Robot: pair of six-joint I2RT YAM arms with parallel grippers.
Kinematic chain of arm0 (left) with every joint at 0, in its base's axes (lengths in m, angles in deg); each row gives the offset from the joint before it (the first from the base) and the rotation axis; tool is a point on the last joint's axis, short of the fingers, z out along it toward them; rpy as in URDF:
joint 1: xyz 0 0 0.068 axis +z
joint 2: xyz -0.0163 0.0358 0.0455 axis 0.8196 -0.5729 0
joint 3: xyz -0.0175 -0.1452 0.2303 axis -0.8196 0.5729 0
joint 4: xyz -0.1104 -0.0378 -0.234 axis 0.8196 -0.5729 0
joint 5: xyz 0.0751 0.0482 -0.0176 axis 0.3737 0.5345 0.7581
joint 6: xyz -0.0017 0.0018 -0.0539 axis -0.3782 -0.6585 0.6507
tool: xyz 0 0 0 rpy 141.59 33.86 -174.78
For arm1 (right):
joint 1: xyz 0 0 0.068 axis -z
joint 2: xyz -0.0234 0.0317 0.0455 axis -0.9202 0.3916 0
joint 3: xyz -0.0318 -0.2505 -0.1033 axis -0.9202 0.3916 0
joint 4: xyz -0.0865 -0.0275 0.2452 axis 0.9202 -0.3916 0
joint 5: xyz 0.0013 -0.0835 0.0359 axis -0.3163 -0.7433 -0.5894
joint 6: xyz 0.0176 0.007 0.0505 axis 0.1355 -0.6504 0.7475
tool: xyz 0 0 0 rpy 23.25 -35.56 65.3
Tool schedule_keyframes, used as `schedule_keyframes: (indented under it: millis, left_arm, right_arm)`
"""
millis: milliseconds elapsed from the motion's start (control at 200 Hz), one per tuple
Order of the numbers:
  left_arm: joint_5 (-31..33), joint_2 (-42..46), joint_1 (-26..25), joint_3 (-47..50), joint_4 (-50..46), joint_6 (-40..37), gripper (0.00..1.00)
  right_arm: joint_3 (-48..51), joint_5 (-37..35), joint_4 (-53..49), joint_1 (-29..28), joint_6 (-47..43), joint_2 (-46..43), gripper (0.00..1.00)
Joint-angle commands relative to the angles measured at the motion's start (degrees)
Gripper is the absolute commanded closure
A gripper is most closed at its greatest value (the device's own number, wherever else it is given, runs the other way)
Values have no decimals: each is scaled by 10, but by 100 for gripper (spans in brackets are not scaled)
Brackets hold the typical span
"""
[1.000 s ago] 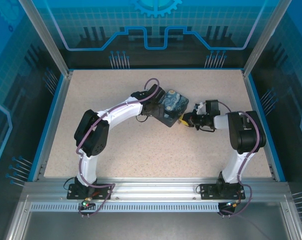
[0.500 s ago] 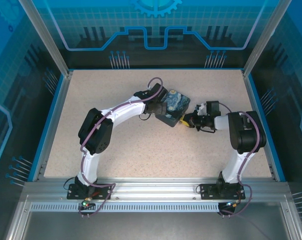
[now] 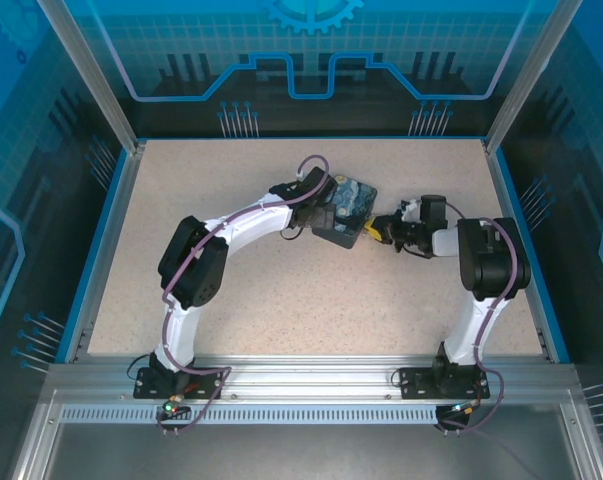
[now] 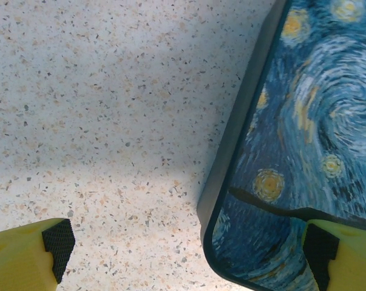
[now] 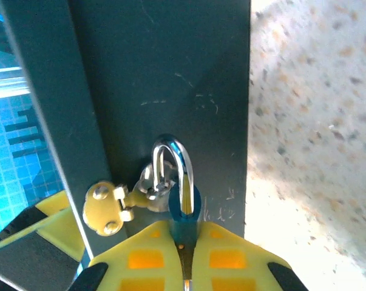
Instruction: Unlock the padlock with the key
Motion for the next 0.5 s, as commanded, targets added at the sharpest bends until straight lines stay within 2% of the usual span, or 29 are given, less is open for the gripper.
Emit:
schedule_keyframes:
  millis: [0, 85, 200, 315, 495]
  left_arm:
    - [15, -32, -2, 11, -56, -22, 2]
    - [14, -33, -2, 12, -56, -19, 2]
    - [14, -33, -2, 10, -59, -19, 2]
    - [17, -32, -2, 7, -62, -21, 2]
    - [19, -30, -2, 4, -65, -21, 1]
  right_arm:
    - [-21, -10, -103, 1, -46, -24, 100]
    - [-21, -63, -197, 5, -87, -49, 100]
    - [-68, -158, -337, 0, -154, -75, 100]
    - [-90, -188, -389, -4, -182, -78, 100]
    - [-86, -173, -379, -4, -190, -91, 100]
